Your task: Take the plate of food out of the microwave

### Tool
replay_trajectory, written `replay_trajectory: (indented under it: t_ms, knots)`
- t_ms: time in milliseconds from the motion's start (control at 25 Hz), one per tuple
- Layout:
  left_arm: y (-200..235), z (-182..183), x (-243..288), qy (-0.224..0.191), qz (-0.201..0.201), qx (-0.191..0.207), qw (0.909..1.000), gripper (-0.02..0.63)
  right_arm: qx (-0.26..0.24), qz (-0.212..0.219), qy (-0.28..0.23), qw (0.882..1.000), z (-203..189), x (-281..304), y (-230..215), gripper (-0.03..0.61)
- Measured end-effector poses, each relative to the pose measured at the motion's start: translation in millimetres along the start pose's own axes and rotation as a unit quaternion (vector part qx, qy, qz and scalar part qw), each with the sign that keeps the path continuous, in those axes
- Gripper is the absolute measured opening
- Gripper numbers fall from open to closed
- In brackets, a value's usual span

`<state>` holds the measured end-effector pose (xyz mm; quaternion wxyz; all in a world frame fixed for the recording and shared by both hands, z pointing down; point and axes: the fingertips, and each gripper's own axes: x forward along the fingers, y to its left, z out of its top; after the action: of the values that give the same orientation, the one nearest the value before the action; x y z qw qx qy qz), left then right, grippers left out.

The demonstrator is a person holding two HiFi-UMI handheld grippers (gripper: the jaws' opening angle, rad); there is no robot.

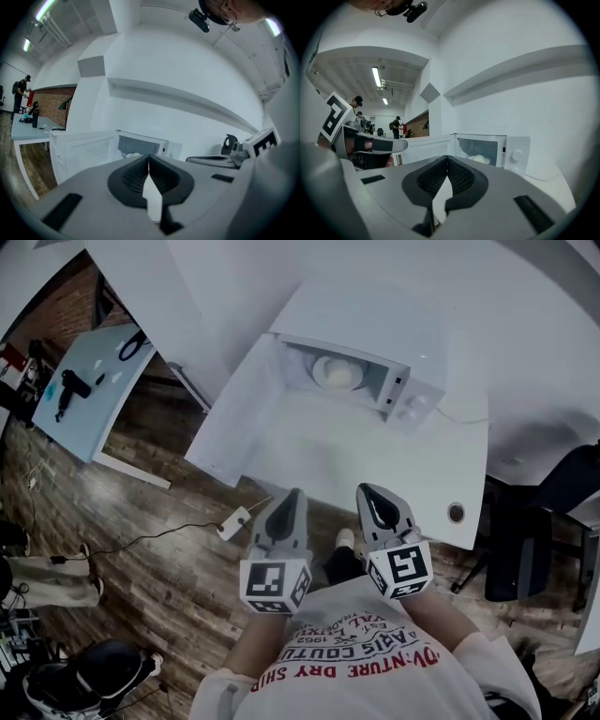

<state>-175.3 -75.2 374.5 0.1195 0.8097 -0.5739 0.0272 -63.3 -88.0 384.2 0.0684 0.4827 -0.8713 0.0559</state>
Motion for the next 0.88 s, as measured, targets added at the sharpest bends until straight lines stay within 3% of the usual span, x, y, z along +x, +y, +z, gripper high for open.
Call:
replay_trajectory:
  t_ms: [520,880]
  knots:
    - [23,9,158,0.040,0.004,-0.013,0.9991,0.008,0.018,-0.003,0.019,1.000,10,112,-106,0.012]
    - [28,1,220,0.071,-0.036,-0.011,0.9968,0.008,0.034,-0.056,0.032,0.997,1,148,-146,0.012]
